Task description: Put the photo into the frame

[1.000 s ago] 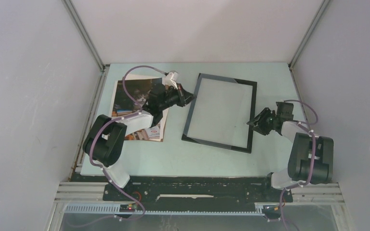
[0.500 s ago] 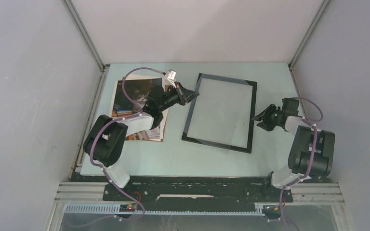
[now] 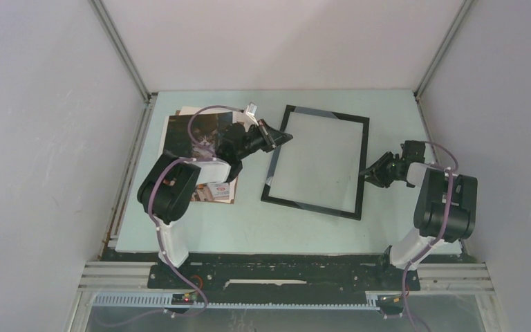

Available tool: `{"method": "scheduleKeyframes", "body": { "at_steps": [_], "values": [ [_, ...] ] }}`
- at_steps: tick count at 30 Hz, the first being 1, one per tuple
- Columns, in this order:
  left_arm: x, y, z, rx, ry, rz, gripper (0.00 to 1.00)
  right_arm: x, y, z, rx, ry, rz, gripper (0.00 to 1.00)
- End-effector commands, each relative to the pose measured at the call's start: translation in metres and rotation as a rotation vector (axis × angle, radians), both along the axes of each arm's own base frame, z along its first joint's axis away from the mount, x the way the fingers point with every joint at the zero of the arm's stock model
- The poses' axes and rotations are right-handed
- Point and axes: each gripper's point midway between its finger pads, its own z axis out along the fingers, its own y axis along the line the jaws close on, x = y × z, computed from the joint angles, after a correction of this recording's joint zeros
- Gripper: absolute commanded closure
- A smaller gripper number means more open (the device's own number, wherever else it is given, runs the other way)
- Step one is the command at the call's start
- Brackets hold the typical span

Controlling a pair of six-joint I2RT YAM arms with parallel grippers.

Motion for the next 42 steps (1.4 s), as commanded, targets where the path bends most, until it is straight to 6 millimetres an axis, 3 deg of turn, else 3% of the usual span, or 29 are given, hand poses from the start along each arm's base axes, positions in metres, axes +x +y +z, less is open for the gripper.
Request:
{"method": "scheduleKeyframes", "body": {
  "at_steps": [1, 21, 42],
  "values": [
    [0.014, -0.011, 0.041, -0.096, -0.069, 0.003, 1.00, 0.017, 0.001, 0.012, -0.002, -0.061, 0.021, 0.60],
    [0.043, -0.019, 0.011, -0.173, 0.109, 0.075, 1.00, 0.021, 0.010, 0.008, 0.025, -0.065, 0.040, 0.67],
    [0.065, -0.031, 0.001, -0.143, 0.116, 0.060, 1.00, 0.023, 0.011, 0.009, 0.028, -0.070, 0.050, 0.68]
  ]
}}
